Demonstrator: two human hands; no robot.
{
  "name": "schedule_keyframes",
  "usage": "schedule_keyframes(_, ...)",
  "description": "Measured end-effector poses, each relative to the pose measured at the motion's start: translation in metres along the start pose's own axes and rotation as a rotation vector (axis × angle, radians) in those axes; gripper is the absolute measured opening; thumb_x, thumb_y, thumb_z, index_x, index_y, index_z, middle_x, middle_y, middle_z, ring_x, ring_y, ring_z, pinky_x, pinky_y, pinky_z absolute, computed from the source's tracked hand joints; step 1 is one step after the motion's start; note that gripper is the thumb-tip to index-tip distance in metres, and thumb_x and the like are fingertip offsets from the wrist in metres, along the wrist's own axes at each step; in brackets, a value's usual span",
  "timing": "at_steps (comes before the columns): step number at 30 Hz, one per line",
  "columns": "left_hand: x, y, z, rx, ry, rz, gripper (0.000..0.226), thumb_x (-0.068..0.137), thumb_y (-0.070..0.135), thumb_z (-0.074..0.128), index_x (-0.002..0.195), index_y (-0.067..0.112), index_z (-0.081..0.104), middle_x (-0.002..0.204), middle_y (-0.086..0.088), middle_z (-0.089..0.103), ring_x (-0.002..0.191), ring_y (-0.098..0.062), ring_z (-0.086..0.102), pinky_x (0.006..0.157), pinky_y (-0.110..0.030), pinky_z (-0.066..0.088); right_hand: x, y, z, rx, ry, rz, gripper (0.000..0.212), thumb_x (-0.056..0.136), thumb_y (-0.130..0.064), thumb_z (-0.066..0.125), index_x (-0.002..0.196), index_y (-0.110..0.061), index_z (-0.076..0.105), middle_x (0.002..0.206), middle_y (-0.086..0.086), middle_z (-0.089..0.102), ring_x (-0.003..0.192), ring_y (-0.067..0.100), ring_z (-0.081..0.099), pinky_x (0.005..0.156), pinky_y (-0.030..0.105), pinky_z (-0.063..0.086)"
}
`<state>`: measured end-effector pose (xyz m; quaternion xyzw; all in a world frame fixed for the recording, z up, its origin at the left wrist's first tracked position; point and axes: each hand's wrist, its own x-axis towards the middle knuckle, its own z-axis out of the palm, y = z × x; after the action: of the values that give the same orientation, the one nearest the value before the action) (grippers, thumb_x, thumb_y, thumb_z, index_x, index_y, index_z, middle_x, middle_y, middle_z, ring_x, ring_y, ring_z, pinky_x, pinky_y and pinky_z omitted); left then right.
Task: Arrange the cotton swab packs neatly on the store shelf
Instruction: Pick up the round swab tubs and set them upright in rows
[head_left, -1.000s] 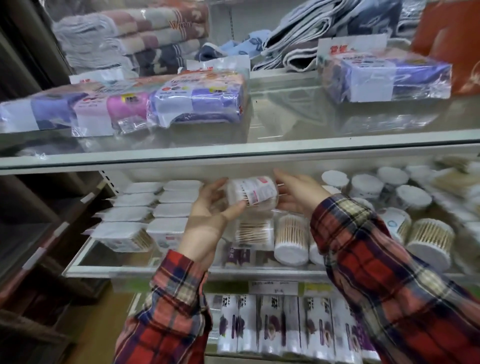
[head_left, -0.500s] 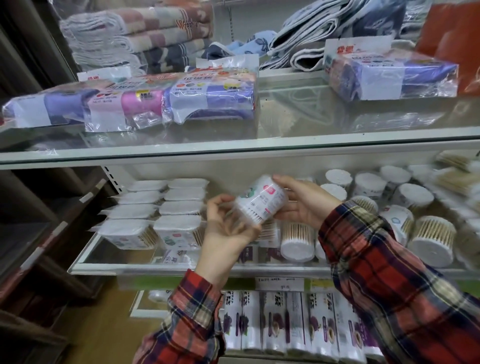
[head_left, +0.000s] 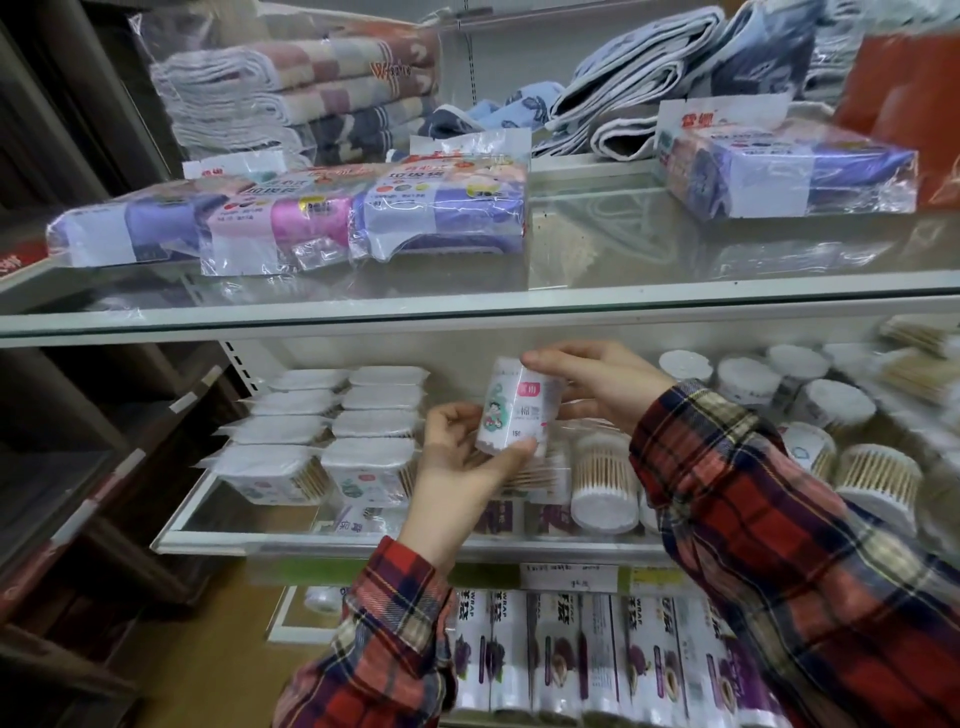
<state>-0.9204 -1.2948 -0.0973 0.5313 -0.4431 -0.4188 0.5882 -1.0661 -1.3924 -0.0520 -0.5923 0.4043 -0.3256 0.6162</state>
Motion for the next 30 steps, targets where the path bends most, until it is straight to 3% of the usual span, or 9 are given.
schedule_keyframes(3,0.007,0.011,-0.002,0.015,0.052,-0.048,0.048,0.077,0.017,0.077,0.113,0.022,0.045,0.111,0.003,0.063,0.093,-0.002,0.065,0.073,-0.014,0.054,0.007,-0.005,0.004,-0.028,0.006,-0.018,0.042,0.077,-0.035,0.073,0.109,-0.008,0.065,0.099,0.006,0.073,0.091,0.017,0.07,0.073,0.028,0.055)
schedule_keyframes(9,0.039,0.046,-0.011,0.282,0.047,-0.04,0.07,0.079,0.02,0.076,0.136,0.015,0.035,0.119,0.0,0.057,0.096,-0.014,0.061,0.076,-0.027,0.051,0.026,-0.014,0.012,0.108,-0.05,-0.035,0.025,0.08,-0.02,0.072,0.104,-0.012,0.067,0.101,0.0,0.073,0.095,0.008,0.069,0.088,0.023,0.052)
schedule_keyframes(11,0.049,0.053,-0.01,0.33,0.046,-0.042,0.062,0.083,0.018,0.072,0.133,0.015,0.036,0.121,0.0,0.059,0.095,-0.022,0.062,0.078,-0.042,0.051,0.036,-0.012,0.015,0.076,-0.059,0.005,0.031,0.079,-0.022,0.074,0.108,-0.014,0.067,0.102,-0.005,0.072,0.093,0.003,0.067,0.085,0.018,0.05)
schedule_keyframes(14,0.066,0.049,-0.009,0.351,0.02,-0.043,0.052,0.084,0.013,0.071,0.127,0.013,0.04,0.123,-0.004,0.061,0.103,-0.021,0.062,0.089,-0.038,0.05,0.051,-0.005,0.019,0.034,0.003,0.065,0.03,0.077,-0.026,0.077,0.103,-0.016,0.067,0.095,-0.004,0.071,0.086,0.008,0.066,0.084,0.024,0.051)
schedule_keyframes(18,0.085,0.031,-0.015,0.359,0.011,-0.099,0.064,0.078,0.01,0.076,0.132,0.011,0.043,0.126,-0.011,0.061,0.109,-0.025,0.062,0.097,-0.041,0.051,0.062,0.001,0.017,-0.007,0.058,0.08,0.019,0.074,-0.018,0.079,0.083,-0.014,0.063,0.067,-0.005,0.07,0.061,0.004,0.066,0.062,0.018,0.052)
schedule_keyframes(21,0.095,0.025,-0.019,0.373,-0.028,-0.136,0.064,0.08,0.004,0.073,0.136,0.005,0.044,0.128,-0.012,0.059,0.112,-0.026,0.061,0.092,-0.034,0.052,0.064,0.004,0.017,-0.045,0.051,0.067,0.02,0.075,-0.009,0.077,0.088,-0.006,0.062,0.082,0.007,0.07,0.068,0.012,0.067,0.063,0.019,0.057)
schedule_keyframes(25,0.103,0.031,-0.023,0.412,-0.091,-0.169,0.034,0.083,-0.008,0.055,0.116,-0.006,0.062,0.105,-0.015,0.065,0.091,-0.026,0.062,0.07,-0.023,0.05,0.067,0.005,0.018,-0.218,0.09,0.059,0.027,0.072,-0.011,0.08,0.086,-0.009,0.057,0.082,0.003,0.062,0.077,0.015,0.063,0.08,0.028,0.057)
schedule_keyframes(27,0.11,0.032,-0.027,0.463,-0.076,-0.214,0.031,0.079,-0.011,0.052,0.106,-0.01,0.067,0.094,-0.018,0.065,0.077,-0.021,0.057,0.06,-0.019,0.048,0.072,0.006,0.019,-0.358,0.112,0.031,0.037,0.07,-0.014,0.083,0.096,-0.006,0.058,0.079,0.0,0.059,0.076,0.014,0.061,0.073,0.024,0.055)
schedule_keyframes(30,0.119,0.035,-0.026,0.521,-0.063,-0.299,0.028,0.076,-0.005,0.055,0.101,-0.011,0.069,0.094,-0.022,0.067,0.081,-0.025,0.057,0.074,-0.031,0.052,0.081,0.011,0.018,-0.5,0.124,0.014,0.056,0.063,-0.024,0.087,0.105,-0.014,0.052,0.091,-0.001,0.062,0.083,0.013,0.061,0.072,0.022,0.052)
